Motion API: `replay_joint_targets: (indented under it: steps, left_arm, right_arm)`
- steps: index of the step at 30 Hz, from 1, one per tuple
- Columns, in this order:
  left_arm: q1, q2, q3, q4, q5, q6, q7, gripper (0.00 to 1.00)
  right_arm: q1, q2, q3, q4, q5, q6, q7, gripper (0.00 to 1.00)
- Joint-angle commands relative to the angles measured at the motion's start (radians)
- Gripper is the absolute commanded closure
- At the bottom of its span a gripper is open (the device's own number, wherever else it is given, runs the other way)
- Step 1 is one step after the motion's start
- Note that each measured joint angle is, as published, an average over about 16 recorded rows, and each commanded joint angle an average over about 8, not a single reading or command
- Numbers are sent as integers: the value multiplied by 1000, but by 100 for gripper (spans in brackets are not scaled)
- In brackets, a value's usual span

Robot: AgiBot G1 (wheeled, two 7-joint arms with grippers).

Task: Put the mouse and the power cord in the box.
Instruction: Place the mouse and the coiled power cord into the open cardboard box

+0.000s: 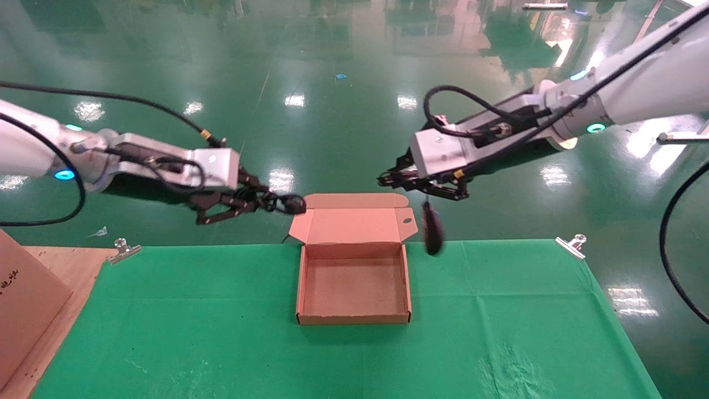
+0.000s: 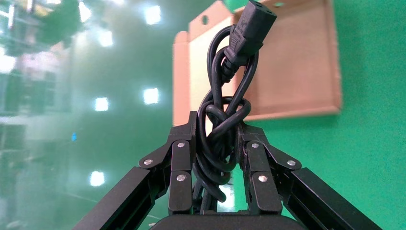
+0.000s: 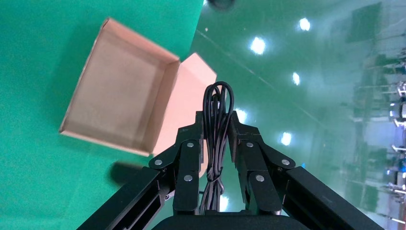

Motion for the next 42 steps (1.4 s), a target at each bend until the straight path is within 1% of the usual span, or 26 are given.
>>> replay_joint_targets:
  steps: [1, 8, 11, 14, 17, 22, 27, 30, 36, 39, 42]
  left_arm:
    - [-8, 16, -7, 4, -8, -39, -2, 100]
    - [9, 57, -14, 13, -20, -57, 30, 100]
    - [36, 78, -24, 18, -34, -76, 52, 100]
    - [77, 109, -31, 16, -45, -124, 89, 100]
    - [129, 146, -29, -7, -42, -199, 149, 100]
    - [238, 186, -25, -101, -60, -321, 264, 100]
    - [355, 192, -44, -193, -156, -408, 331, 100]
    - [421, 195, -43, -231, -214, -484, 359, 100]
    - [520, 196, 4, -293, -295, -637, 396, 100]
    - [550, 195, 40, -313, -327, -681, 398, 100]
    - [572, 195, 79, -322, -356, -699, 384, 100]
  right_arm:
    - [12, -15, 3, -4, 5, -4, 2, 100]
    - [19, -25, 1, -6, 5, -5, -7, 100]
    - [21, -22, 0, -9, 6, -7, -12, 100]
    - [23, -16, 1, -14, 8, -11, -19, 100]
    - [23, -7, 3, -22, 11, -17, -28, 100]
    - [13, 10, 4, -39, 13, -29, -44, 100]
    - [-1, 27, 2, -53, 11, -36, -61, 100]
    - [-10, 36, 2, -59, 11, -40, -73, 100]
    - [-34, 49, 2, -69, 11, -49, -96, 100]
    - [-51, 54, 2, -75, 11, -48, -106, 100]
    - [-69, 58, 1, -81, 10, -43, -114, 100]
